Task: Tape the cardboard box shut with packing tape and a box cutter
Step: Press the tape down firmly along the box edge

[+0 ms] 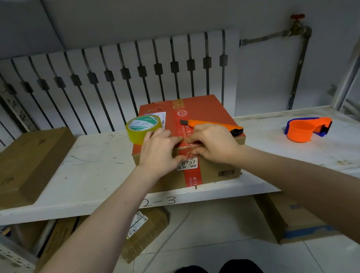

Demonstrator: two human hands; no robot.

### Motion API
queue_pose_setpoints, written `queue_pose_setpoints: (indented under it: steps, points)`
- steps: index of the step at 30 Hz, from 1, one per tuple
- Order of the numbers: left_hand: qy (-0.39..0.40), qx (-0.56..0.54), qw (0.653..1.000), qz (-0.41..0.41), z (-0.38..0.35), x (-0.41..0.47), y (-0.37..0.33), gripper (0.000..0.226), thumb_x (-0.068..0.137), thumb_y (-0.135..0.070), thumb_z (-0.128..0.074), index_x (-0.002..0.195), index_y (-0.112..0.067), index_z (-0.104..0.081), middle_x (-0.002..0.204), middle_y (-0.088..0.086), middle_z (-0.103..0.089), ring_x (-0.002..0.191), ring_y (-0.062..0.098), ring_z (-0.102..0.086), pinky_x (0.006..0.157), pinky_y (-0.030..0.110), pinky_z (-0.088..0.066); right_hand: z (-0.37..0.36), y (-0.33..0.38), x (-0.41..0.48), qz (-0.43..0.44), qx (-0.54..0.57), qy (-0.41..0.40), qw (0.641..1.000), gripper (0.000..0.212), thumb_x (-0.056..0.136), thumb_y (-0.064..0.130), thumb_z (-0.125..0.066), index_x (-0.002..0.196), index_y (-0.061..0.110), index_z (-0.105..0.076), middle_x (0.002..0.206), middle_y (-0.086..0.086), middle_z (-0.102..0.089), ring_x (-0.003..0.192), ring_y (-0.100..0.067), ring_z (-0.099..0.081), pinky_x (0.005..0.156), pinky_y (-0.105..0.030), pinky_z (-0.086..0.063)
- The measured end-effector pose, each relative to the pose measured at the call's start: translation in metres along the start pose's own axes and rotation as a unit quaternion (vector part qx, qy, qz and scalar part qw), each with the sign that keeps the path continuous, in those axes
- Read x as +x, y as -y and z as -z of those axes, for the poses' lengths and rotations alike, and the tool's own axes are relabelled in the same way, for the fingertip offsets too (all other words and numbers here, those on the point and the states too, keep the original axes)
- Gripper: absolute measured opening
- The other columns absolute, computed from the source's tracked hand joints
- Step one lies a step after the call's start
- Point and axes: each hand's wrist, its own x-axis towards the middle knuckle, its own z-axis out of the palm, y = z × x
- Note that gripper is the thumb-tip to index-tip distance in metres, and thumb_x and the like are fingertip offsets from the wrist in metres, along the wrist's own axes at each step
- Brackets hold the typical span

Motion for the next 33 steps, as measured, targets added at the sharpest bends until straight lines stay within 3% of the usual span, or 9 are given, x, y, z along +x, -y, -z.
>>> queue_pose_setpoints:
  steps: [3,7,10,13,16,19,23,30,33]
  points:
    - [-0.009,0.005,1.000,0.011,0.000,0.001,-0.004,0.059,0.078,-0.058,-0.058,0.128,-0.026,-0.056,0.111,-0.002,-0.060,0.111,0.019,-0.047,0.102,0.036,-0.030,0.012,-0.006,0.005,-0.012,0.019,0.041,0.999,0.034,0.084,0.036,-0.065,0.115,0.024,-0.065,0.111,0.003,-0.065,0.102,-0.018,-0.060,0.083,-0.036,-0.052]
    - [-0.019,-0.010,0.999,0.029,-0.002,0.004,-0.006,0.048,0.081,-0.050,-0.059,0.122,-0.025,-0.061,0.110,-0.002,-0.059,0.111,0.019,-0.046,0.102,0.036,-0.030,-0.001,-0.003,-0.002,-0.044,0.005,0.007,0.999,0.039,0.082,0.046,-0.064,0.110,0.019,-0.067,0.108,0.000,-0.061,0.103,-0.018,-0.056,0.080,-0.036,-0.051]
    - [-0.020,-0.025,0.998,0.048,-0.003,0.006,-0.010,0.044,0.081,-0.046,-0.060,0.120,-0.025,-0.063,0.109,-0.002,-0.058,0.110,0.020,-0.045,0.100,0.037,-0.031,-0.006,-0.004,0.001,-0.047,-0.004,-0.018,0.999,0.033,0.083,0.045,-0.062,0.103,0.020,-0.070,0.102,0.003,-0.062,0.101,-0.017,-0.056,0.075,-0.034,-0.051]
    - [-0.015,-0.027,0.998,0.054,-0.004,0.005,-0.012,0.042,0.083,-0.044,-0.059,0.120,-0.024,-0.063,0.110,-0.002,-0.057,0.110,0.020,-0.044,0.098,0.037,-0.033,-0.002,-0.006,0.005,-0.030,0.006,0.002,1.000,0.028,0.084,0.042,-0.063,0.099,0.020,-0.071,0.097,0.004,-0.061,0.096,-0.016,-0.055,0.069,-0.030,-0.046]
    - [-0.004,-0.028,0.998,0.052,-0.001,0.005,-0.011,0.043,0.085,-0.044,-0.055,0.123,-0.025,-0.061,0.110,-0.002,-0.056,0.110,0.020,-0.044,0.097,0.038,-0.034,0.006,-0.009,0.007,-0.032,0.045,0.026,0.998,0.023,0.087,0.036,-0.059,0.099,0.020,-0.071,0.097,0.005,-0.062,0.093,-0.016,-0.058,0.072,-0.033,-0.051]
    - [0.005,-0.029,0.998,0.049,0.001,0.006,-0.009,0.043,0.085,-0.045,-0.056,0.124,-0.026,-0.060,0.110,-0.001,-0.056,0.111,0.021,-0.044,0.095,0.038,-0.035,0.008,-0.010,0.007,-0.028,0.035,0.046,0.998,0.035,0.079,0.047,-0.065,0.102,0.021,-0.066,0.101,0.005,-0.061,0.092,-0.014,-0.057,0.076,-0.033,-0.052]
    - [-0.023,-0.034,0.998,0.052,-0.003,0.000,-0.014,0.038,0.086,-0.040,-0.057,0.120,-0.022,-0.058,0.114,0.000,-0.058,0.112,0.020,-0.046,0.093,0.035,-0.037,-0.002,-0.007,0.004,-0.020,-0.008,0.018,1.000,0.043,0.083,0.047,-0.062,0.116,0.020,-0.061,0.118,0.002,-0.057,0.111,-0.018,-0.052,0.085,-0.035,-0.050]
    - [-0.055,-0.034,0.997,0.039,-0.010,-0.005,-0.013,0.044,0.088,-0.039,-0.054,0.129,-0.026,-0.047,0.119,-0.002,-0.056,0.113,0.019,-0.048,0.094,0.034,-0.037,-0.008,-0.003,-0.006,0.034,-0.108,0.006,0.994,0.045,0.092,0.043,-0.048,0.130,0.019,-0.052,0.122,0.000,-0.056,0.110,-0.020,-0.050,0.070,-0.033,-0.049]
    - [-0.050,-0.017,0.998,0.035,-0.009,-0.005,-0.010,0.040,0.089,-0.041,-0.052,0.125,-0.027,-0.054,0.116,-0.002,-0.058,0.111,0.019,-0.049,0.094,0.034,-0.036,0.002,-0.002,0.002,0.050,-0.120,0.046,0.990,0.045,0.093,0.043,-0.047,0.129,0.016,-0.051,0.125,0.000,-0.053,0.113,-0.020,-0.048,0.077,-0.034,-0.050]
